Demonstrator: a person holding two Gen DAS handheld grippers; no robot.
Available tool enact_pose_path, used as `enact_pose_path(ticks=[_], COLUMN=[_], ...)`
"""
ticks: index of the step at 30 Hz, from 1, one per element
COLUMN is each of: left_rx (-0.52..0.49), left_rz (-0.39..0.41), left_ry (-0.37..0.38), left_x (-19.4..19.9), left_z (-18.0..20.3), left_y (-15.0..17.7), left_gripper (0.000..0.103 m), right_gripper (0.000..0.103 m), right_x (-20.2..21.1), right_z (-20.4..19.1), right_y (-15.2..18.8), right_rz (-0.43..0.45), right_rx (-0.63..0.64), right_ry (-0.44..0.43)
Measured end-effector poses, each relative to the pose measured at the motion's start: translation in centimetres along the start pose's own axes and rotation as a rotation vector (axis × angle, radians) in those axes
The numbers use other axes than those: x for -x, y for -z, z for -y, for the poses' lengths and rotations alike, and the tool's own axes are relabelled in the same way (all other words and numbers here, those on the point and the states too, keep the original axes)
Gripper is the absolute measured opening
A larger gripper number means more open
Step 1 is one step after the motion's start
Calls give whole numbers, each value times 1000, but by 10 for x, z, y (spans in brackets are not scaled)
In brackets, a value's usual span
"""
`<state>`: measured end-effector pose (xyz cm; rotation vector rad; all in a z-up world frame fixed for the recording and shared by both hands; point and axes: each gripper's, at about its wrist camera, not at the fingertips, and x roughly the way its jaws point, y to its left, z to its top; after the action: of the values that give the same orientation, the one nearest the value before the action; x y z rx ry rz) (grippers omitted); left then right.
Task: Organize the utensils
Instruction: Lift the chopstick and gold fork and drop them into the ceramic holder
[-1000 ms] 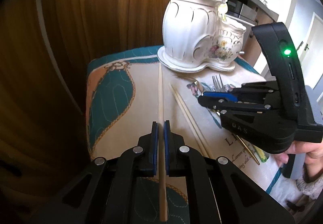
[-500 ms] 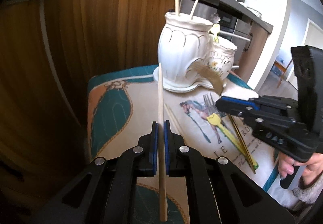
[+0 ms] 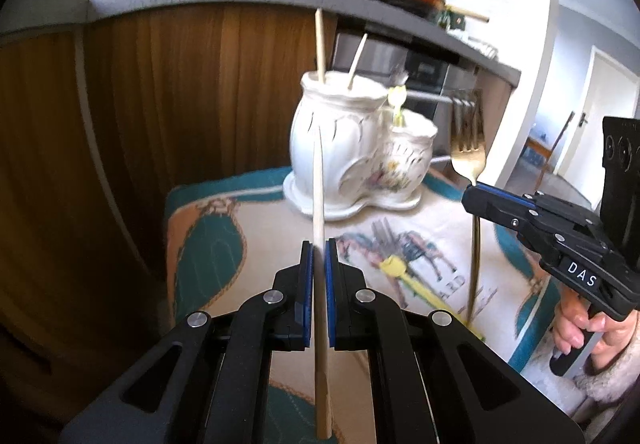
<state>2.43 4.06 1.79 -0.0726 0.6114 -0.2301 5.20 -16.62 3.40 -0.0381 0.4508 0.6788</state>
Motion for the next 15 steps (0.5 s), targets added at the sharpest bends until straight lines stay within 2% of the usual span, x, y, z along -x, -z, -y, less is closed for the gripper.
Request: enact_pose_path(ticks=[4,8,11,15], left_rx=[3,8,-2,-26], left_rz=[39,122,193,285], left_ry=[14,42,60,103], left_x=[4,9,6,-6], left_z=[4,10,17,25], left_y=[-8,-28,-52,-87], left_gripper=[7,6,7,7], right_gripper=[5,5,5,5], right_x=[10,19,22,21], right_z=[2,7,13,24], right_y=[-8,-28,-52,-85], right_rz=[75,175,237,275], right_rx=[-12,-19,-18,-7], right_ry=[0,19,40,68])
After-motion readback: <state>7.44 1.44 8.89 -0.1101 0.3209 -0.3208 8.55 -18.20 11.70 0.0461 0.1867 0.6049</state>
